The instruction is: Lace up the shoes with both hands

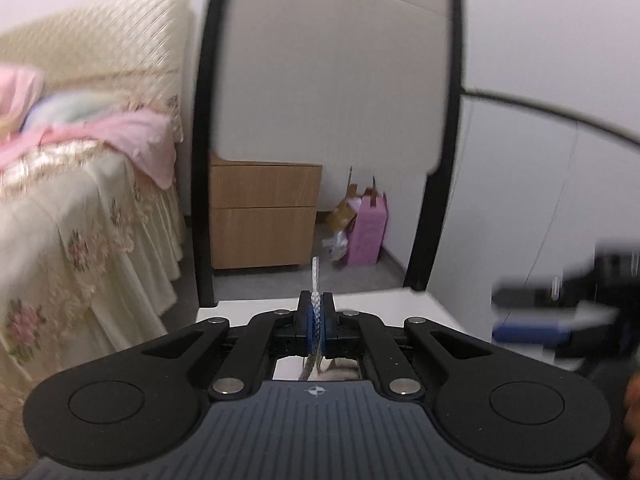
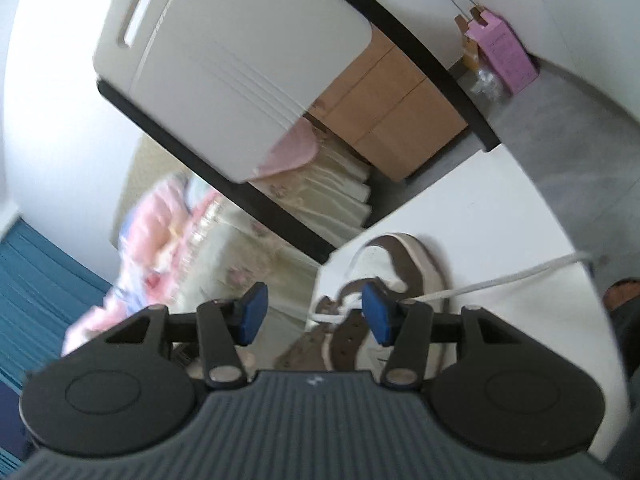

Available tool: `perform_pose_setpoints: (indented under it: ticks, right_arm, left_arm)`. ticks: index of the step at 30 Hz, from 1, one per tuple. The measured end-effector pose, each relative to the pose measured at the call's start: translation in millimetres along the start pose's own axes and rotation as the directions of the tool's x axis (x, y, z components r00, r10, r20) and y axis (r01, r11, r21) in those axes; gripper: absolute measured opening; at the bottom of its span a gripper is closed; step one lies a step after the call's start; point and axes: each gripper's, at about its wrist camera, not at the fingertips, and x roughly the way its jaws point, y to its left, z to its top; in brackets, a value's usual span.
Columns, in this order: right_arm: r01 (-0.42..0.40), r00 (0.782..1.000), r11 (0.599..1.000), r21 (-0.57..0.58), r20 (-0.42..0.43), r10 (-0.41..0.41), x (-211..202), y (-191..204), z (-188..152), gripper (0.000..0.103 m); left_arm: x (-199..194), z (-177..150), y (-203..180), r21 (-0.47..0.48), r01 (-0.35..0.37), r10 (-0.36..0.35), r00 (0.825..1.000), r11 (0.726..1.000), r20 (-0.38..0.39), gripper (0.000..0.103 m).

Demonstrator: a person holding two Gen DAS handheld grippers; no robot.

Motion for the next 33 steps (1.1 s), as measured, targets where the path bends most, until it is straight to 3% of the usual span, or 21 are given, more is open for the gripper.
perform_pose_setpoints:
  ticks: [3, 7, 12, 16, 18, 20, 21, 22, 27, 29, 31, 33]
  right_arm:
    - [-0.075, 0.997, 0.997, 0.032, -0.017, 0.075, -2, 0, 1, 0.052]
    - [-0.135, 0.99, 0.991, 0.013, -0.043, 0.135, -3, 11, -2, 0.049]
    - [-0.145, 0.987, 0.989, -0.002, -0.064, 0.145, 1, 18, -6, 0.047]
    - [-0.144, 0.986, 0.989, 0.019, -0.078, 0.145, 6, 13, -8, 0.039]
    - [-0.146, 0.985, 0.989, 0.025, -0.088, 0.148, 8, 12, -10, 0.025]
    - [-0.149, 0.984, 0.988, 0.033, -0.095, 0.152, 10, 10, -11, 0.019]
    - [-0.153, 0.983, 0.988, 0.031, -0.095, 0.156, 10, 11, -12, 0.008]
    - [-0.158, 0.983, 0.987, 0.03, -0.094, 0.16, 10, 11, -12, 0.003]
    - [-0.157, 0.985, 0.987, 0.037, -0.073, 0.159, 8, 9, -12, 0.003]
    - [-0.149, 0.986, 0.987, 0.055, -0.061, 0.152, 7, 5, -11, 0.003]
    - [-0.139, 0.988, 0.987, 0.074, -0.051, 0.143, 6, 2, -10, 0.003]
    - [-0.126, 0.99, 0.987, 0.096, -0.049, 0.132, 7, -2, -9, 0.003]
  left_arm:
    - [-6, -8, -21, 0.126, -0.017, 0.015, 1.0, 0.992, 0.015, 0.004]
    - [-13, -21, -49, 0.277, -0.015, 0.006, 0.999, 0.961, 0.036, 0.004]
    - [-18, -34, -73, 0.394, 0.017, -0.033, 0.999, 0.919, 0.032, 0.004]
    - [-21, -39, -80, 0.433, 0.033, -0.052, 0.998, 0.901, 0.032, 0.004]
    - [-22, -41, -82, 0.444, 0.039, -0.058, 0.998, 0.895, 0.031, 0.004]
    - [-25, -43, -84, 0.453, 0.047, -0.067, 0.997, 0.89, 0.028, 0.004]
    - [-26, -44, -85, 0.457, 0.051, -0.072, 0.997, 0.888, 0.027, 0.004]
    - [-23, -44, -84, 0.458, 0.051, -0.072, 0.997, 0.887, 0.028, 0.004]
    - [-21, -42, -82, 0.463, 0.038, -0.065, 0.997, 0.885, 0.043, 0.005]
    - [-19, -43, -83, 0.463, 0.044, -0.064, 0.998, 0.885, 0.028, 0.014]
    - [-20, -43, -83, 0.465, 0.051, -0.073, 0.997, 0.884, 0.029, 0.055]
    - [-24, -43, -83, 0.467, 0.065, -0.098, 0.994, 0.882, 0.045, 0.057]
